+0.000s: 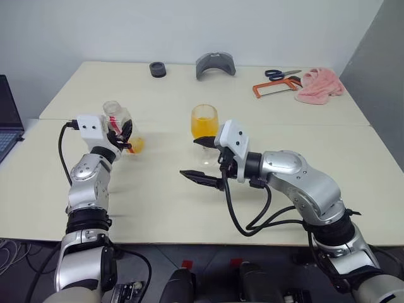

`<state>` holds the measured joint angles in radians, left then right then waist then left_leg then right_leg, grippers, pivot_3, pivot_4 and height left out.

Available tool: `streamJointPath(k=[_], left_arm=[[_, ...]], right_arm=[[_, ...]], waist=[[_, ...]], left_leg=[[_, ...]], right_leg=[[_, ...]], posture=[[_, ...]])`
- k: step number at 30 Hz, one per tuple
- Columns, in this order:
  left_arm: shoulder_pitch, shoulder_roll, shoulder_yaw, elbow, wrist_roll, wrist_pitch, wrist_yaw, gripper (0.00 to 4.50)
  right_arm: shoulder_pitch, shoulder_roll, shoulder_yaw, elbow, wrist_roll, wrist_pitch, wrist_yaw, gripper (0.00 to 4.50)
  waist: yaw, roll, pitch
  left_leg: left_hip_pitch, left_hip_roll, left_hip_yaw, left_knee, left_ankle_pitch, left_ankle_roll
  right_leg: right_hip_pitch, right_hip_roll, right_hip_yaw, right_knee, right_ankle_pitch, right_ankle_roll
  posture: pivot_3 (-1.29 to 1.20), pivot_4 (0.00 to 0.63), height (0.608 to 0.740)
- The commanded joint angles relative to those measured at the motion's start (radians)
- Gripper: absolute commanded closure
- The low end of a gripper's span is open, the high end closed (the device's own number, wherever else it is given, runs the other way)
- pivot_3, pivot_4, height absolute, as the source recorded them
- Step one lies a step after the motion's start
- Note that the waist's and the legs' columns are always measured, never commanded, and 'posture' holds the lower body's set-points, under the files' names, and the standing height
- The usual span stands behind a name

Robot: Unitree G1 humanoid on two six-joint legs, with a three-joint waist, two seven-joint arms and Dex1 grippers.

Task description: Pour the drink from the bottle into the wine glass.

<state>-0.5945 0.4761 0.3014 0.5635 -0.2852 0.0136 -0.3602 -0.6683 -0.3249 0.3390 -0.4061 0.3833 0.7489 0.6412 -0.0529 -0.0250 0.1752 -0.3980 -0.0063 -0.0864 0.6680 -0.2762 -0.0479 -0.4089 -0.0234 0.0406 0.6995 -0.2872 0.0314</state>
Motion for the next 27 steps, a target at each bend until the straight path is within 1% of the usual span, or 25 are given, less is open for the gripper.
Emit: streamJointPath(k=[1,3,4,9,15,18,21,23,24,27], left_arm=[[0.0,-0.001,0.018,0.003,-0.004,-0.016,0.004,0.91],[0.001,-0.001,0.019,0.005,-0.004,-0.019,0.002,0.26],[0.003,0.0,0.019,0.006,-0.003,-0.02,0.0,0.02],[0.026,0.009,0.006,-0.006,0.012,-0.034,-0.017,0.02],[0.156,0.02,0.012,-0.133,0.008,-0.036,-0.047,0.02],[0.233,0.03,0.011,-0.236,0.029,-0.026,-0.028,0.02],[0.331,0.014,0.016,-0.38,0.064,-0.006,0.037,0.02],[0.394,-0.005,0.02,-0.476,0.077,0.045,0.089,0.02],[0.427,-0.015,0.017,-0.519,0.069,0.068,0.095,0.02],[0.494,-0.043,0.013,-0.605,0.049,0.082,0.095,0.02]], right_arm=[[-0.021,0.013,-0.004,-0.013,-0.004,-0.016,0.005,0.0],[-0.019,0.016,-0.005,-0.014,-0.007,-0.014,0.006,0.0],[-0.018,0.017,-0.006,-0.014,-0.008,-0.013,0.006,0.0],[0.002,0.011,-0.008,-0.017,-0.011,-0.011,0.008,0.0],[0.143,-0.069,-0.04,-0.065,-0.019,-0.053,0.018,0.0],[0.238,-0.084,-0.054,-0.056,-0.071,-0.179,-0.004,0.0],[0.369,-0.08,-0.063,-0.008,-0.14,-0.345,-0.034,0.0],[0.462,-0.033,-0.101,0.038,-0.147,-0.446,-0.078,0.0],[0.501,0.005,-0.127,0.071,-0.156,-0.502,-0.122,0.0],[0.565,0.079,-0.175,0.162,-0.214,-0.646,-0.219,0.0]], waist=[[0.0,0.0,0.0],[-0.001,0.0,0.0],[-0.001,0.0,0.0],[-0.001,0.0,0.0],[0.0,-0.001,-0.001],[0.003,-0.001,-0.001],[0.004,-0.002,-0.001],[0.005,-0.002,-0.001],[0.005,-0.002,-0.001],[0.006,-0.002,-0.001]], left_leg=[[0.0,0.0,0.0,0.0,0.0,0.0],[0.0,0.0,0.0,0.0,0.0,0.0],[0.0,0.0,0.0,0.0,0.0,0.0],[0.0,0.0,0.0,0.0,0.0,0.0],[0.0,0.001,0.0,-0.002,0.0,0.0],[0.0,0.001,0.0,-0.002,0.0,0.001],[0.0,0.001,0.0,-0.003,0.0,0.001],[0.001,0.001,0.001,-0.003,-0.001,0.001],[0.001,0.002,0.001,-0.003,-0.001,0.001],[0.003,0.002,0.002,-0.004,-0.001,0.001]], right_leg=[[0.0,0.0,0.0,0.0,0.0,0.0],[0.0,0.0,0.0,0.0,0.0,0.0],[0.0,0.0,0.0,0.0,0.0,0.0],[0.0,0.0,0.0,0.0,0.0,0.0],[0.0,-0.001,0.0,-0.002,0.0,0.0],[0.0,-0.001,0.0,-0.002,0.0,0.0],[0.001,-0.001,0.0,-0.002,0.0,0.0],[0.001,-0.001,0.001,-0.002,0.0,0.0],[0.001,-0.001,0.001,-0.003,0.0,0.0],[0.002,-0.001,0.002,-0.002,0.0,0.0]], posture=[[0.0,0.15,0.74],[0.0,0.15,0.74],[0.0,0.15,0.74],[0.0,0.15,0.74],[0.0,0.15,0.74],[0.0,0.15,0.74],[0.0,0.15,0.74],[0.0,0.15,0.74],[0.0,0.15,0.74],[0.0,0.15,0.74]])
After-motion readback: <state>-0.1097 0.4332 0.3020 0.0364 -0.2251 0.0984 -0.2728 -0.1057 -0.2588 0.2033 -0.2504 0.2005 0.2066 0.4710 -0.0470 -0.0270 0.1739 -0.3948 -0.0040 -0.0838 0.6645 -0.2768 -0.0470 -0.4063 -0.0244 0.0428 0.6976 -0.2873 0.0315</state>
